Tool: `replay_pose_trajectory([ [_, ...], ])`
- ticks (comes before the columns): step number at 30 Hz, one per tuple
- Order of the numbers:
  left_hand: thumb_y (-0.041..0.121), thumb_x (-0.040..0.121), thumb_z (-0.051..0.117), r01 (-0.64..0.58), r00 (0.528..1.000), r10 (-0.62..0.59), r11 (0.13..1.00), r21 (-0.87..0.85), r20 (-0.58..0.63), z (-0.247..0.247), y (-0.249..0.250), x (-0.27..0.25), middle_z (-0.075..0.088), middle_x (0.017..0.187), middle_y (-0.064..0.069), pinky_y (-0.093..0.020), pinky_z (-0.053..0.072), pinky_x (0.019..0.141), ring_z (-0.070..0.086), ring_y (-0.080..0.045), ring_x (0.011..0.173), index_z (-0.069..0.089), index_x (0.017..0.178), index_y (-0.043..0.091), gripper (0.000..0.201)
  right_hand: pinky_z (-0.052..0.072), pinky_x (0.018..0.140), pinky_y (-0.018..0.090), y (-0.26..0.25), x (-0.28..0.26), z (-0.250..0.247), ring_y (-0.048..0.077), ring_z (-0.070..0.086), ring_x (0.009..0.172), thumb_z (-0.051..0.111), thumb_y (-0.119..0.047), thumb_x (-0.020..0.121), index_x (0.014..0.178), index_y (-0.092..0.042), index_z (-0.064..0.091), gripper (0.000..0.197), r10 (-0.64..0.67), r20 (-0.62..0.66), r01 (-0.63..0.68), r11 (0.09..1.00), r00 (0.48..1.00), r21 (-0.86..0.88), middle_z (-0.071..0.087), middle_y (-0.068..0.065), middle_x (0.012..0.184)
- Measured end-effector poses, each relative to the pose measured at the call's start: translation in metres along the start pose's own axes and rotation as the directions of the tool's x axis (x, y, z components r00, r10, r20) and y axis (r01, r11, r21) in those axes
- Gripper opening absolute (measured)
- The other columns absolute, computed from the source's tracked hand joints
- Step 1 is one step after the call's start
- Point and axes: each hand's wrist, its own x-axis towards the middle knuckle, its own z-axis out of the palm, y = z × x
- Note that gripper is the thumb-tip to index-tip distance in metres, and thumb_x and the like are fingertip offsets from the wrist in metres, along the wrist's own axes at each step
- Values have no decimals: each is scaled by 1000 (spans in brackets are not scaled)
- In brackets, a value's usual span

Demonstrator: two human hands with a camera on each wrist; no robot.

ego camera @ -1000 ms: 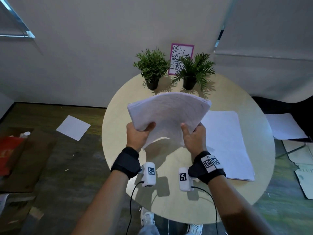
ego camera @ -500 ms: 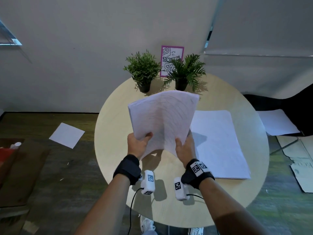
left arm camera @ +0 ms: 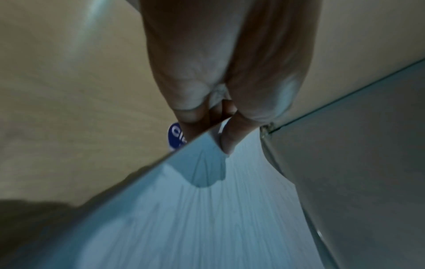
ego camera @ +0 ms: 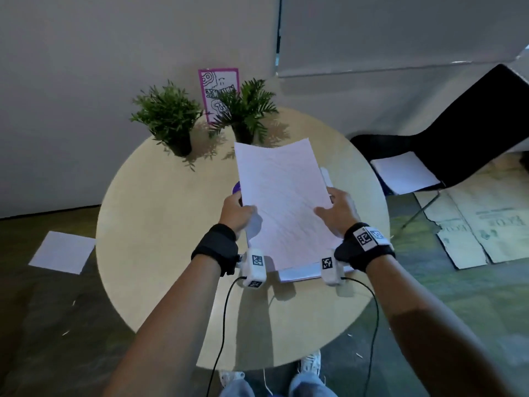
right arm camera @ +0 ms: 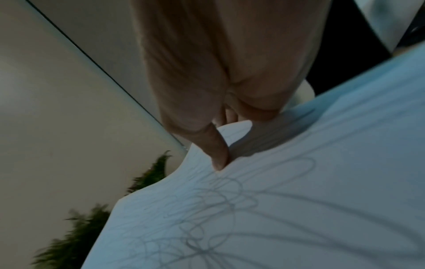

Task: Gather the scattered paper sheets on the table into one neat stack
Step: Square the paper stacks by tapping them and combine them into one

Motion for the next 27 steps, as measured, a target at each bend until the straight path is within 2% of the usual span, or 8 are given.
replay_pose_trajectory([
  [1, -7, 87, 59, 6, 1000, -6, 1000, 15, -1, 12, -6, 6, 69, 110, -8, -26, 48, 76, 61, -24, 96, 68, 108, 4, 26, 51, 101, 42, 20, 11, -8, 18, 57, 122, 75, -39, 71, 140, -17, 51, 76, 15, 13, -15, 1000, 1000, -15, 58, 0, 135],
  [3, -9, 81, 64, 29, 999, -28, 998, 56, -25, 32, -19, 16, 72, 100, -8, -26, 49, 71, 63, -23, 89, 72, 93, 7, 22, 52, 99, 42, 37, 13, -21, 22, 59, 123, 71, -52, 62, 139, -19, 52, 86, 41, 18, -40, 998, 999, -53, 60, 2, 135],
  [6, -3, 74, 74, 92, 995, -86, 990, 110, -55, 53, -40, 29, 75, 96, -3, -37, 57, 84, 69, -23, 92, 75, 84, 20, 25, 45, 106, 40, 49, 6, -36, 28, 48, 134, 75, -27, 83, 146, -10, 43, 73, 79, 10, -77, 992, 997, -102, 51, 11, 144],
  [8, 1, 71, 78, 121, 991, -109, 982, 148, -82, 60, -53, 36, 76, 94, -1, -44, 57, 89, 71, -23, 93, 74, 77, 25, 24, 42, 108, 39, 62, 9, -40, 29, 45, 136, 74, -17, 87, 148, -7, 39, 72, 101, 14, -99, 989, 995, -107, 47, 15, 147],
  [14, 5, 73, 78, 160, 982, -131, 963, 219, -139, 66, -74, 55, 74, 100, -3, -45, 57, 90, 70, -24, 94, 72, 88, 25, 25, 47, 101, 37, 81, 22, -32, 28, 52, 129, 77, -14, 83, 146, -12, 42, 72, 122, 28, -118, 987, 992, -110, 51, 16, 142],
  [20, 7, 74, 79, 182, 975, -144, 954, 237, -169, 62, -80, 67, 75, 96, -6, -46, 58, 87, 69, -24, 88, 74, 101, 16, 29, 47, 92, 32, 78, 37, -22, 29, 54, 122, 76, -16, 83, 145, -15, 41, 70, 137, 51, -128, 980, 989, -151, 49, 16, 141],
  [24, 10, 71, 80, 213, 969, -173, 947, 239, -176, 62, -86, 73, 75, 96, -3, -46, 59, 87, 71, -24, 91, 73, 95, 23, 27, 45, 87, 28, 79, 41, -19, 30, 56, 119, 74, -17, 85, 147, -14, 38, 72, 145, 61, -129, 968, 988, -217, 50, 14, 140],
  [27, 10, 71, 79, 206, 971, -168, 946, 249, -168, 63, -86, 71, 75, 94, -3, -46, 59, 86, 70, -27, 92, 73, 83, 27, 21, 52, 93, 39, 80, 40, -19, 31, 61, 113, 72, -23, 84, 149, -17, 36, 74, 149, 63, -124, 945, 987, -303, 57, 12, 135],
])
